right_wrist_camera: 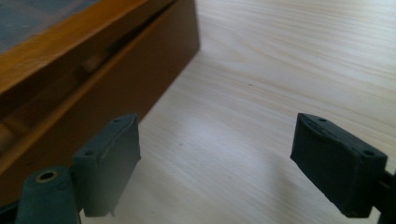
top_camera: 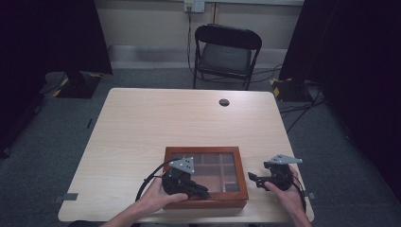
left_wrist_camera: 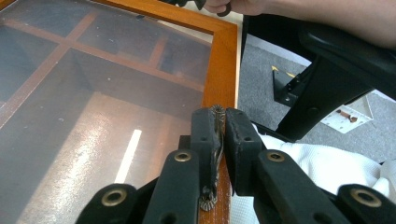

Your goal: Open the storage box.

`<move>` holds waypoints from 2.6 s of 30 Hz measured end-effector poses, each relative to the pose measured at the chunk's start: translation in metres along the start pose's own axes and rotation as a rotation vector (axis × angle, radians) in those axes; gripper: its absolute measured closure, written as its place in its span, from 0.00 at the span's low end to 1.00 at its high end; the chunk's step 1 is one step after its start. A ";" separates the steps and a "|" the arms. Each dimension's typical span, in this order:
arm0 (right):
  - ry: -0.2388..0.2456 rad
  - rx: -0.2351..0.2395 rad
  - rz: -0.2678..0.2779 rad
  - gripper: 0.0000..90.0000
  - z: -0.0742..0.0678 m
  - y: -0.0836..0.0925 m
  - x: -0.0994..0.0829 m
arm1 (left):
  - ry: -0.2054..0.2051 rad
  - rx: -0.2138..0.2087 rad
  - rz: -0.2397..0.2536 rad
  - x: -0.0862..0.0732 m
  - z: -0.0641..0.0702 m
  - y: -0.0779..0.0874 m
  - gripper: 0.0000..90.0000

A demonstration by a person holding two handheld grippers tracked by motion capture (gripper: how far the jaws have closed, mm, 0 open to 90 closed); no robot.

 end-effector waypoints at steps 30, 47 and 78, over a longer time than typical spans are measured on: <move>0.069 0.229 0.035 0.29 -0.033 0.013 0.004 | -0.013 -0.025 -0.004 0.012 -0.003 0.012 0.83; 0.054 0.227 0.046 0.28 -0.033 0.014 0.006 | -0.055 0.110 0.082 0.003 -0.004 0.052 0.39; 0.012 0.228 0.157 0.27 -0.035 0.028 0.028 | -0.034 0.298 0.197 -0.027 -0.008 0.076 0.23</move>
Point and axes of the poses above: each handheld gripper's, and its own axes: y roughly backward along the jaws, x roughly out of its top, z roughly to its right, the point moved 6 cm from there along -y, roughly forward along the jaws, and after that the axes turned 14 degrees about -y, right-handed, at the moved point
